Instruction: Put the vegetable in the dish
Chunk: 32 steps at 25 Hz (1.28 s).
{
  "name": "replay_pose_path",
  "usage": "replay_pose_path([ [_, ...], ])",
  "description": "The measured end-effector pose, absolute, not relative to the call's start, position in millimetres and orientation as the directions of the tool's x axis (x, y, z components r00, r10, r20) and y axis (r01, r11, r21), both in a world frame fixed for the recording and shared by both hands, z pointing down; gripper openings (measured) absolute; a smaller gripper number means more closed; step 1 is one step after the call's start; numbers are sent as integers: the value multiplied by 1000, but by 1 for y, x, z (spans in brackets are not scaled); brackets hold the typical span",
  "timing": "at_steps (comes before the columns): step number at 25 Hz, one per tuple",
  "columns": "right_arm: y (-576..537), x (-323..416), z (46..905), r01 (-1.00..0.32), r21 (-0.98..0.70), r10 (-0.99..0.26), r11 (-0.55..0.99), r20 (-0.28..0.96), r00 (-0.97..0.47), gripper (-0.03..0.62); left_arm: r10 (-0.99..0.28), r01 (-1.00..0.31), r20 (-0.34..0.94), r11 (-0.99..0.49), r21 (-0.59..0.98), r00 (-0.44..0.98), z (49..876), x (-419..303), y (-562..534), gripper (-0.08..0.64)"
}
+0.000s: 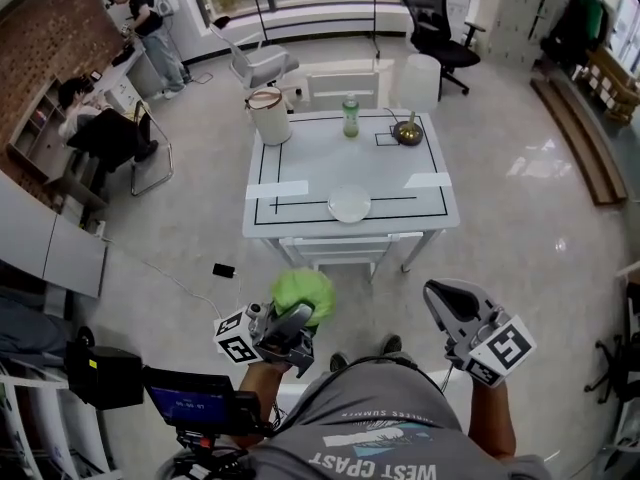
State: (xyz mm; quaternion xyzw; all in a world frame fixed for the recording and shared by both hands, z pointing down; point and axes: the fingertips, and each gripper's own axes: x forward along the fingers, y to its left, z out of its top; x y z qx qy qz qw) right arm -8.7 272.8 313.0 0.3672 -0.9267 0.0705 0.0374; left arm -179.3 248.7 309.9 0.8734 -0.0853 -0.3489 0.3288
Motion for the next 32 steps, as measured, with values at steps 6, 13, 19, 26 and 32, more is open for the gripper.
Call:
replay_pose_path([
  [6,235,9,312,-657,-125,-649,744,98,-754,9,-410,52,-525,-750,659,746,313,-152,217,311],
  [13,188,68,327,-660,-119,-646,742,135,-751,9,-447,22,-518,-741,671,729,316,-105,177,311],
  [19,162,108,345,-650,-150,-632,745,154,-760,9,-451,12,-507,-739,674,735,320,-58,154,311],
  [26,135,121,374,-692,-238,-659,682,211,-722,9,-442,55,-465,-678,733,767,343,-41,128,311],
  [32,102,95,359,-721,-214,-694,659,198,-693,9,-389,87,-457,-679,729,800,341,-57,81,311],
])
